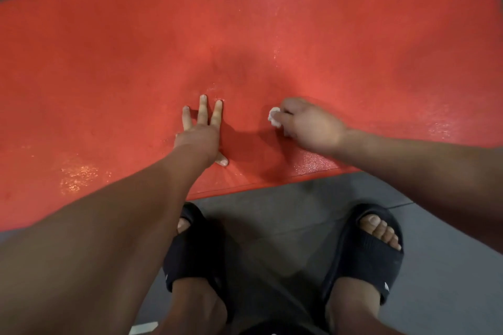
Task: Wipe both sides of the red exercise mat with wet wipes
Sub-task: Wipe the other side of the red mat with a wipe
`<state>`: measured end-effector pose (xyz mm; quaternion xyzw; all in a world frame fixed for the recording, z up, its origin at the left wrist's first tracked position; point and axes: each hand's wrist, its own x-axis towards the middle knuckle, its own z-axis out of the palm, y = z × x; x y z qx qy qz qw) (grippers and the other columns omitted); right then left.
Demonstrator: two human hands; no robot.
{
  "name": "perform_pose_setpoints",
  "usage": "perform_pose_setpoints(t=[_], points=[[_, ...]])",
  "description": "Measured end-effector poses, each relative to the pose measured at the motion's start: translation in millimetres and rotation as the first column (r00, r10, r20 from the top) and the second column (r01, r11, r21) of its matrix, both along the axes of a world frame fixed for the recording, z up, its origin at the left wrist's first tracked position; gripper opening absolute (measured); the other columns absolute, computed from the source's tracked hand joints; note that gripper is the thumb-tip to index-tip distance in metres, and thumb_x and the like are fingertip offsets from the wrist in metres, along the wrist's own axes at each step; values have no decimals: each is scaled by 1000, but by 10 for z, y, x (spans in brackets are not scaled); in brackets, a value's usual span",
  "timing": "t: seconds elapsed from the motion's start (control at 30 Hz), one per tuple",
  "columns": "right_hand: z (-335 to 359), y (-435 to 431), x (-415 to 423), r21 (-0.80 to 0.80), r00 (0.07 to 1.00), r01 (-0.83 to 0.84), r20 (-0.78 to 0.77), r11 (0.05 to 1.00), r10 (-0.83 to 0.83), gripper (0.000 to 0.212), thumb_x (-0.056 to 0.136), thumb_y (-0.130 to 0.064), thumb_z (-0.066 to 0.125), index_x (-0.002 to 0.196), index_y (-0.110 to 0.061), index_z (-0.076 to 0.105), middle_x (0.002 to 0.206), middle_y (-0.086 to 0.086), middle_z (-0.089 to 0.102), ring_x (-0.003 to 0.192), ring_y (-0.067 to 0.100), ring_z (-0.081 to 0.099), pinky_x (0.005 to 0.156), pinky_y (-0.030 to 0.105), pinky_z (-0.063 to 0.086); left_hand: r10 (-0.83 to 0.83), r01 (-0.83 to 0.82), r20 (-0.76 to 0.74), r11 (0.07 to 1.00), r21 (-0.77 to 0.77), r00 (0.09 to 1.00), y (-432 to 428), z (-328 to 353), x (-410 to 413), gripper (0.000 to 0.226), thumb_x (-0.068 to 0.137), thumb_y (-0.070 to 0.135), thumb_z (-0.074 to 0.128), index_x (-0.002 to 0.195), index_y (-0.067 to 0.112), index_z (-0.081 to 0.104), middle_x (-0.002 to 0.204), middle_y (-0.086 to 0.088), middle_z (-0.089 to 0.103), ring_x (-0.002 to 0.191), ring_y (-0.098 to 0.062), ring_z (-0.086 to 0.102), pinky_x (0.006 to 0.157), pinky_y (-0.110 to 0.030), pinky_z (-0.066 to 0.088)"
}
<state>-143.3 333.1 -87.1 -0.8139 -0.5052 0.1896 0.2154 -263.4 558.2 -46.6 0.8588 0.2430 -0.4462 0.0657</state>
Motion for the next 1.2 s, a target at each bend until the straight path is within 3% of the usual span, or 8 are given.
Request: perform_pose_setpoints(t=[0.1, 0.2, 0.4, 0.67, 0.77, 0.9, 1.03, 1.2], points=[[91, -209, -499, 12, 968, -249, -11, 968, 249, 32, 99, -20, 42, 124, -16, 62, 120, 5, 57, 108, 24, 50, 94, 38, 46, -7, 7, 2, 1000, 2, 1000, -1, -12, -4, 146, 72, 37, 91, 151, 39, -31, 153, 10, -49, 151, -39, -25, 114, -64, 31], [236, -350, -655, 3, 935, -342, -95, 940, 341, 25, 99, -18, 51, 119, -11, 65, 109, 4, 59, 95, 22, 55, 78, 37, 54, -22, 22, 8, 1000, 13, 1000, 6, -9, -19, 146, 72, 38, 91, 152, 39, -31, 153, 10, -49, 151, -39, -25, 113, -64, 34], [555, -105, -86, -153, 989, -146, -5, 977, 147, 24, 86, -8, 66, 107, -16, 70, 93, 4, 58, 77, 26, 61, 67, 27, 46, -152, 153, -31, 988, 13, 988, 86, 185, 78, 130, 81, 51, 80, 157, 29, -23, 165, -4, -28, 152, -47, -2, 117, -58, 30], [1305, 471, 314, -441, 995, 12, -84, 897, -55, 17, 90, -12, 55, 93, -12, 72, 79, -3, 68, 78, 20, 66, 71, 27, 49, -578, 582, 129, 813, 2, 806, 53, 976, 257, 73, 97, 24, 51, 160, 11, 16, 158, -13, 32, 140, -31, 43, 104, -45, 45], [1370, 616, 297, -451, 993, 21, -96, 892, -72, 17, 92, -13, 53, 86, -14, 68, 60, -13, 63, 58, 8, 62, 57, 20, 43, -525, 543, 201, 838, -46, 827, 128, 1060, 304, 47, 97, 29, 53, 138, 9, 43, 140, -13, 48, 129, -32, 51, 99, -42, 47], [1097, 688, 305, -399, 969, 70, -192, 914, -158, 19, 94, -8, 49, 84, -13, 64, 75, -4, 74, 43, -4, 56, 54, 23, 50, -432, 460, 247, 885, -68, 867, 412, 722, 278, 47, 96, 36, 57, 133, 10, 46, 139, -13, 47, 132, -32, 47, 105, -40, 45], [553, 684, 520, -289, 938, 298, -87, 910, -335, 18, 95, -16, 53, 81, -18, 63, 74, -5, 73, 60, 3, 63, 63, 25, 48, -256, 300, 415, 953, -42, 873, 750, 226, 405, 54, 96, 45, 54, 136, 9, 45, 139, -15, 43, 131, -34, 40, 112, -44, 39], [79, 827, 501, -51, 673, 737, -29, 674, -739, 28, 86, -14, 49, 103, -19, 70, 94, 3, 71, 79, 22, 71, 83, 37, 55, 19, 40, 471, 992, -116, 882, 770, -89, 502, 74, 96, 53, 54, 158, 28, 24, 166, -5, 11, 153, -34, 8, 120, -64, 19]])
